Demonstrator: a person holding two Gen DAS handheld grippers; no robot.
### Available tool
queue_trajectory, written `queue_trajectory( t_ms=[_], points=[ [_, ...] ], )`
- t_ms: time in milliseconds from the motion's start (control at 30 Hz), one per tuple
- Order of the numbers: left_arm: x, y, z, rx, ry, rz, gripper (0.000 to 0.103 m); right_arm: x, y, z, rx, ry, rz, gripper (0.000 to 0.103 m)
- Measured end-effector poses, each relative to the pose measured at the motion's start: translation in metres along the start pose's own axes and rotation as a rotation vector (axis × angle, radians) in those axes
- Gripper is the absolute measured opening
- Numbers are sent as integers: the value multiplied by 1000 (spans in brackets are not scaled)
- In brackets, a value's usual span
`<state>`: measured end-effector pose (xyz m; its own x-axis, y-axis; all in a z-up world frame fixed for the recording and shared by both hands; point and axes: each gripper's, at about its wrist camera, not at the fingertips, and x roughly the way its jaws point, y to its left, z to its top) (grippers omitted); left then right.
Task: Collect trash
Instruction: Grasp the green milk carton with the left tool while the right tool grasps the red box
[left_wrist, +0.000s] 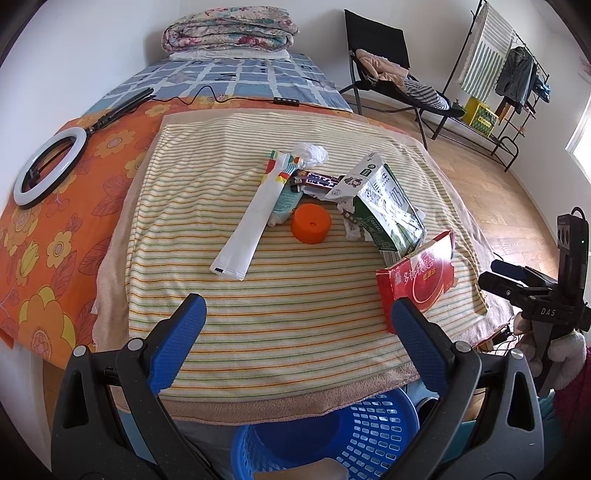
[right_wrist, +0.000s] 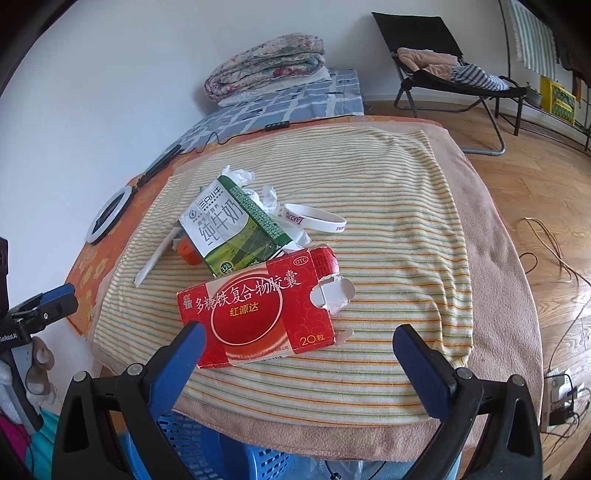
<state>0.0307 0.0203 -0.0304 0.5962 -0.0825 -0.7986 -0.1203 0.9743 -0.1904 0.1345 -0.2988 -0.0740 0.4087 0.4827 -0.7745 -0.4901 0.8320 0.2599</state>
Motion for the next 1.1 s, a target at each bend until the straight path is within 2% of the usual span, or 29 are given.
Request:
queue_trajectory(
  t_ms=[67,200,300,533,733,833,1100],
  points=[
    [5,-3,5,-3,10,-22,102,11,-6,3,-59,18,57,102],
    [18,-8,14,-26,31,-52,102,26,-21,14,-128,14,53,102],
    [31,-14,24,-38,50,-74,97,31,-34,27,-115,-2,122,102],
    [59,-35,54,-41,52,-120,96,61,-40,40,-144,39,243,102],
    [90,-44,73,-87,75,-168,96,82,-48,43,-120,68,302,102],
    [107,-42,76,-108,97,-164,85,89,-49,45,-116,74,326,102],
    [135,-33,82,-192,130,-208,84,104,-41,37,-114,108,387,103]
  ],
)
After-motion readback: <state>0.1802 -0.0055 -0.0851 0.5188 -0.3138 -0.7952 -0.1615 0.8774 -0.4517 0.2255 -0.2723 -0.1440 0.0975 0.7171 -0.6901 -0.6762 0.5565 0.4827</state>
